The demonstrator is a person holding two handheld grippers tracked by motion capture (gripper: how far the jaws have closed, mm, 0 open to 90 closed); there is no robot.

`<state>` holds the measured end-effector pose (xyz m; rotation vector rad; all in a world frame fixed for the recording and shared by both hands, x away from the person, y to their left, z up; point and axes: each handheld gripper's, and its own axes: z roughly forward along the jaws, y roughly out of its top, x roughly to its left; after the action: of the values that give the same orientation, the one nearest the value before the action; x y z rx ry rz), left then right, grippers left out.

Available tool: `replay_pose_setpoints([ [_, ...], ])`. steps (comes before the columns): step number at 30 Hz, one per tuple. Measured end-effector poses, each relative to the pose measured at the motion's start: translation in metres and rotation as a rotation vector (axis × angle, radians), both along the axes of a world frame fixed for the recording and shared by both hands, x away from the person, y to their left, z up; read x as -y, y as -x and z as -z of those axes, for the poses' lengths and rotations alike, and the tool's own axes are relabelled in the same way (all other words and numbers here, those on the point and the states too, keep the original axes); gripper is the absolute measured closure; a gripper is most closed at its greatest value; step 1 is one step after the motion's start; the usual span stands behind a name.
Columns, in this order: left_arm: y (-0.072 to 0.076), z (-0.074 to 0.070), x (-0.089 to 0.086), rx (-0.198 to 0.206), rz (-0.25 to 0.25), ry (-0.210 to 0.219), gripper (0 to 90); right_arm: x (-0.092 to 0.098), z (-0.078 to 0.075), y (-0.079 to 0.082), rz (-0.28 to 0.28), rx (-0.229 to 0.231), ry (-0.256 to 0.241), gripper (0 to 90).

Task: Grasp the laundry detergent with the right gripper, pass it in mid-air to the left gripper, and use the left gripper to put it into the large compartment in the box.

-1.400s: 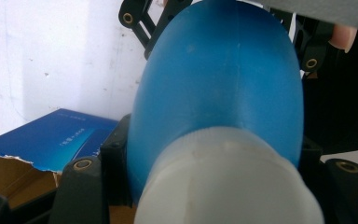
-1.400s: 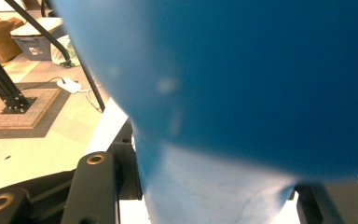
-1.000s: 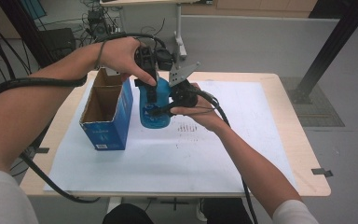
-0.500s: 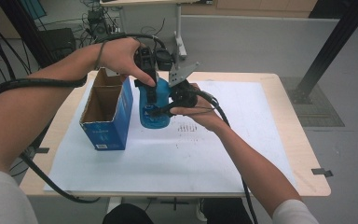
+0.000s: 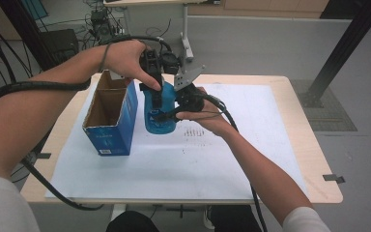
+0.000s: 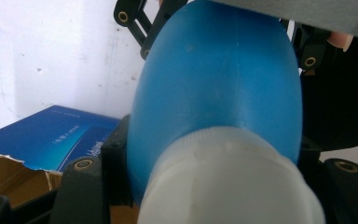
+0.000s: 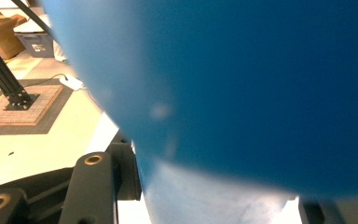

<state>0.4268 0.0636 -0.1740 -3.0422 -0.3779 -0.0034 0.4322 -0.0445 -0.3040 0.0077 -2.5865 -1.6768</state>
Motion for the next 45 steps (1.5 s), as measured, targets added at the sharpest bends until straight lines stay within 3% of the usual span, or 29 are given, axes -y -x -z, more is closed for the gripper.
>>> replay_pose_setpoints([
  [45,0.0003,0.0017,0.0011,-0.004,-0.004,0.001,37.6,-0.0004,0.0024,0.0,-0.004,-0.014,0.001,42.1],
])
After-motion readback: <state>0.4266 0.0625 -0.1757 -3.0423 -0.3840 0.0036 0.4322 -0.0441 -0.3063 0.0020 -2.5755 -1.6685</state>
